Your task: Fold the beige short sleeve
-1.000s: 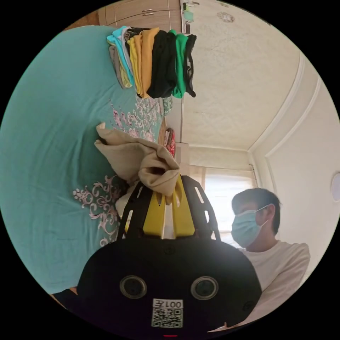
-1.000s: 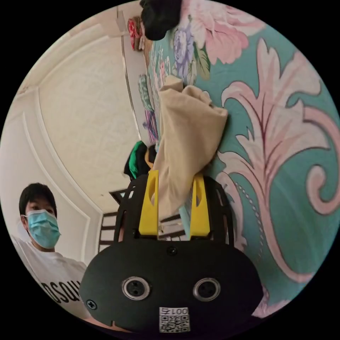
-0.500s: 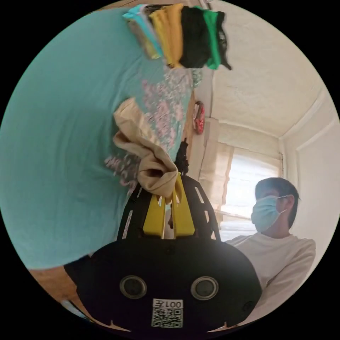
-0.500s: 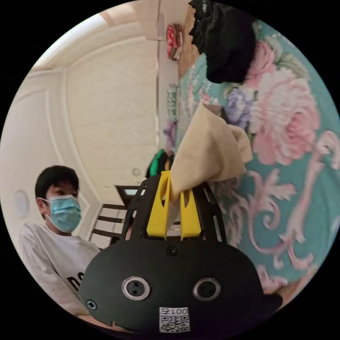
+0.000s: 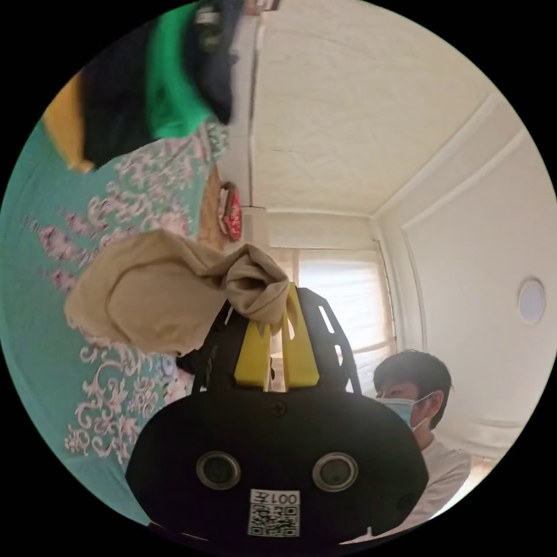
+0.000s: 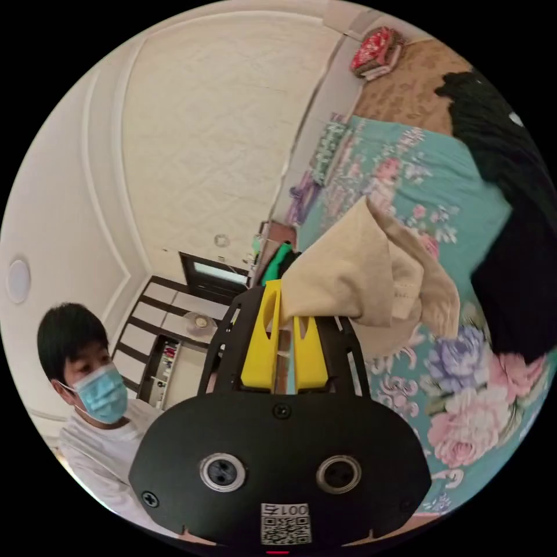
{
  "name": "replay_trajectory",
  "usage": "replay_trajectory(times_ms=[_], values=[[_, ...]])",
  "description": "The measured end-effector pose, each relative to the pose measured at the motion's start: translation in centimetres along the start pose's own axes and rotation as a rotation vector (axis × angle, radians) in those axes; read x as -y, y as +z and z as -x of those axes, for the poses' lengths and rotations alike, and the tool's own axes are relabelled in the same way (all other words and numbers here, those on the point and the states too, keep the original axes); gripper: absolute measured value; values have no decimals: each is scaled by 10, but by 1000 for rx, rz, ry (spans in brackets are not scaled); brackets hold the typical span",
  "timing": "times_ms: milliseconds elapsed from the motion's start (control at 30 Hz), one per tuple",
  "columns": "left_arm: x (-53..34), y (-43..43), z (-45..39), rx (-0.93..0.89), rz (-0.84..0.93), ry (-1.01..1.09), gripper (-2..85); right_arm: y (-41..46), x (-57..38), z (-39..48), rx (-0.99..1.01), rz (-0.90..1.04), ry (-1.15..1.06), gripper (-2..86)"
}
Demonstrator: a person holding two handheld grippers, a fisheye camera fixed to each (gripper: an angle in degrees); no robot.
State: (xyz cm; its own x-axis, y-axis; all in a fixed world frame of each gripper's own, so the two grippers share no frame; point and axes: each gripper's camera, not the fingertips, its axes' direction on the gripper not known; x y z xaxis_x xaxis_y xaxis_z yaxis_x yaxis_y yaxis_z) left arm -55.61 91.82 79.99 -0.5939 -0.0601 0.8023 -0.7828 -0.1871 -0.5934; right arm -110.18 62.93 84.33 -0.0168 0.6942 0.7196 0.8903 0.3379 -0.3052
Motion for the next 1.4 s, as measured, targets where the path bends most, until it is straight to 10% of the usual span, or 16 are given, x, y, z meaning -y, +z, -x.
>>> replay_trajectory(times_ms=[300,700,1000,1167,1400], values=[[-14,-30,-31,142,48,128,-9,5,7,40,-66,82,-29,-5],[-179,-195,152,420,29,-361,-10,25,-214,-81,-375,598,147,49],[-158,-221,147,614,55,-365,-11,24,-230,9,-1245,551,-672,77],[-147,-223,158,580,67,-380,-13,34,-193,-46,-827,763,-475,125],[-140,-236,172,553,52,-397,-15,25,-177,-82,-730,792,-392,97]])
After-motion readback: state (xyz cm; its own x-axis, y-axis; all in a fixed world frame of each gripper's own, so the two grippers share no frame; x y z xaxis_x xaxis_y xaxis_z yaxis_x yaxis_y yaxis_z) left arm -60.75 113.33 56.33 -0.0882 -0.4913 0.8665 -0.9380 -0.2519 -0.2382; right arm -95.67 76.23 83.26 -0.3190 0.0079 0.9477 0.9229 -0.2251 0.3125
